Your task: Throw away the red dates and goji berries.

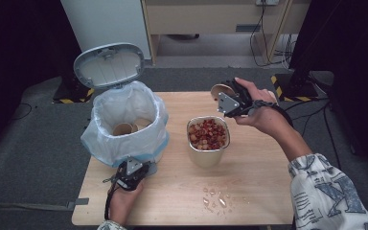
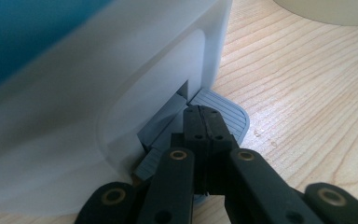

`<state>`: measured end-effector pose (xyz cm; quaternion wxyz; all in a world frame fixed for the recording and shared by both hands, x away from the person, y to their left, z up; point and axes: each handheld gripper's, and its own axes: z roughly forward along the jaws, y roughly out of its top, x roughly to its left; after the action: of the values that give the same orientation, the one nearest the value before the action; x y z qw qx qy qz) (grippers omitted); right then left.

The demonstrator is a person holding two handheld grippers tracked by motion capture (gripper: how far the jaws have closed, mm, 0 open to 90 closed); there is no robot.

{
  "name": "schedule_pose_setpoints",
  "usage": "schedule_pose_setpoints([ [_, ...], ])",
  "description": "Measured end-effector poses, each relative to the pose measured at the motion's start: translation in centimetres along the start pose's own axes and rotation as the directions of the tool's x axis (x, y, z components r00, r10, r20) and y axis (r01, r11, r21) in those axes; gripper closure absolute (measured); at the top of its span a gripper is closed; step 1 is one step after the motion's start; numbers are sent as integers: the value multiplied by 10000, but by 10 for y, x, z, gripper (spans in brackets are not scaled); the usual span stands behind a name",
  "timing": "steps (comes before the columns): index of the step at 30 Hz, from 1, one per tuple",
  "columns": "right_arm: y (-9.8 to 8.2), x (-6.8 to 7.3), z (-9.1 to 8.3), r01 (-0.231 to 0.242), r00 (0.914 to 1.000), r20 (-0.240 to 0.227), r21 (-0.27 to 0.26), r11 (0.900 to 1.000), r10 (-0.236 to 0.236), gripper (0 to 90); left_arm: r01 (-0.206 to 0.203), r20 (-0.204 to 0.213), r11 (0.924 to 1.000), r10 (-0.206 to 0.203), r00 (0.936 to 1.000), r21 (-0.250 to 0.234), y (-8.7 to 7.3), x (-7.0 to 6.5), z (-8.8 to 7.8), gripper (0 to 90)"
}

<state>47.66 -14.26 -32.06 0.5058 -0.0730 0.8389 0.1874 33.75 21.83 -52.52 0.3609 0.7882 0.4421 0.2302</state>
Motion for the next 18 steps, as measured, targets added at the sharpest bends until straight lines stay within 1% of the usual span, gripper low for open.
schedule_pose_setpoints([
  [5, -8, -2, -3, -357, 9994, -47, 29, 9994, 357, 379, -10, -6, 10000, 10, 10000, -1, 0, 0, 0, 892],
  [10, -14, -4, -5, -585, 9982, -112, 55, 9983, 586, 379, -11, -8, 10000, 11, 10000, -1, 0, 0, 0, 892],
  [11, -18, -6, -6, -784, 9968, -171, 29, 9969, 784, 379, -11, -8, 10000, 11, 10000, -6, 0, 0, 0, 892],
  [14, -22, -8, -7, -1174, 9927, -279, -34, 9931, 1173, 379, -9, -6, 10000, 9, 10000, -2, 0, 0, 0, 892],
  [16, -26, -10, -8, -1529, 9876, -378, -135, 9882, 1523, 379, -11, -7, 10000, 11, 10000, -5, 0, 0, 0, 892],
  [18, -30, -13, -9, -1919, 9802, -533, -211, 9812, 1906, 378, -16, -9, 10000, 16, 10000, -3, 0, 0, 0, 892],
])
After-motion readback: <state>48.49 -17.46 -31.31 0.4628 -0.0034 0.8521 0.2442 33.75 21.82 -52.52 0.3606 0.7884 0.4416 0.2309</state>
